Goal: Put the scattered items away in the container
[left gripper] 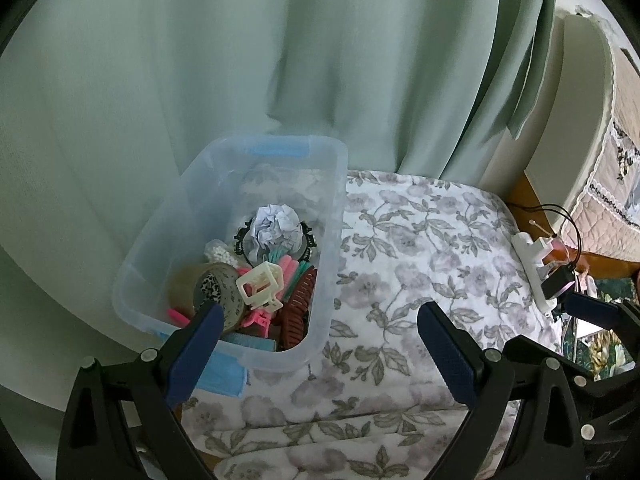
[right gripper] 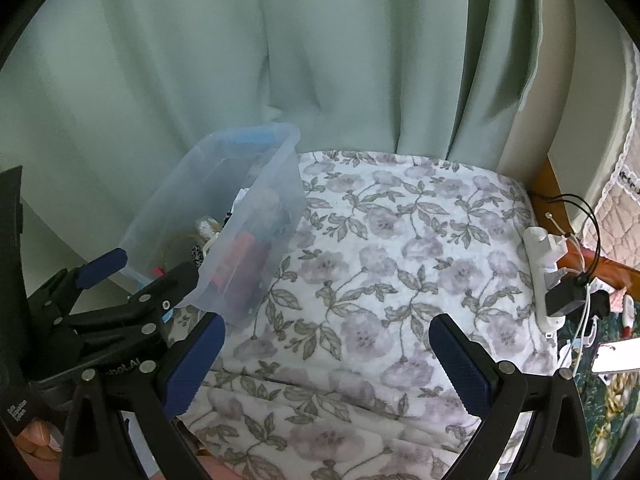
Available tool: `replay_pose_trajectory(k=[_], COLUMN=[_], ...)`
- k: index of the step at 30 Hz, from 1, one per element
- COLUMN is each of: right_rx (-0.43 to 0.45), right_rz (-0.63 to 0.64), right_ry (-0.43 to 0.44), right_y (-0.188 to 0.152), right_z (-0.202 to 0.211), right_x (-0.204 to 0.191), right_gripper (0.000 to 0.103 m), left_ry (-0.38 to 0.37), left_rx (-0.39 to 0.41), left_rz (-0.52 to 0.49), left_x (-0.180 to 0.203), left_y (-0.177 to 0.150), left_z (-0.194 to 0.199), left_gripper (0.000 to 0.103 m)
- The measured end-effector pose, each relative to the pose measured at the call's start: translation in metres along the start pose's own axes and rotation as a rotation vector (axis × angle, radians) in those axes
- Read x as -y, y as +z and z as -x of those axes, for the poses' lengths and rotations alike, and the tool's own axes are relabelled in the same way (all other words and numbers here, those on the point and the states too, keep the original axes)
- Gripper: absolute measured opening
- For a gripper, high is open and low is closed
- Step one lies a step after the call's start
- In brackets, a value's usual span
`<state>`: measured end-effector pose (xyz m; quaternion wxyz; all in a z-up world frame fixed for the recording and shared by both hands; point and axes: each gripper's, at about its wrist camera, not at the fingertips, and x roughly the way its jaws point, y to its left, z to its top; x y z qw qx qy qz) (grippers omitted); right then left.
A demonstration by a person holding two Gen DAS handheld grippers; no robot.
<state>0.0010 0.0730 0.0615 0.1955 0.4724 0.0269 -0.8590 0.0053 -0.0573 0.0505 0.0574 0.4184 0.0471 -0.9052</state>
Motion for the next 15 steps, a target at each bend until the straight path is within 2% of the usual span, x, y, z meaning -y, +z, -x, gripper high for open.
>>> replay_pose_trajectory(k=[15], right_rx=[-0.001], right_rz=[-0.025], right_ry=[-0.007], right_y=[-0.0022], right_z=[-0.0014], right_x=[0.0003], right_gripper=[0.103], left_ry=[0.007], left_rx=[0.011], left_rz=[-0.017], left_x=[0.0042], left_y=[-0.0007], left_z=[0.0026], left_gripper=[0.098])
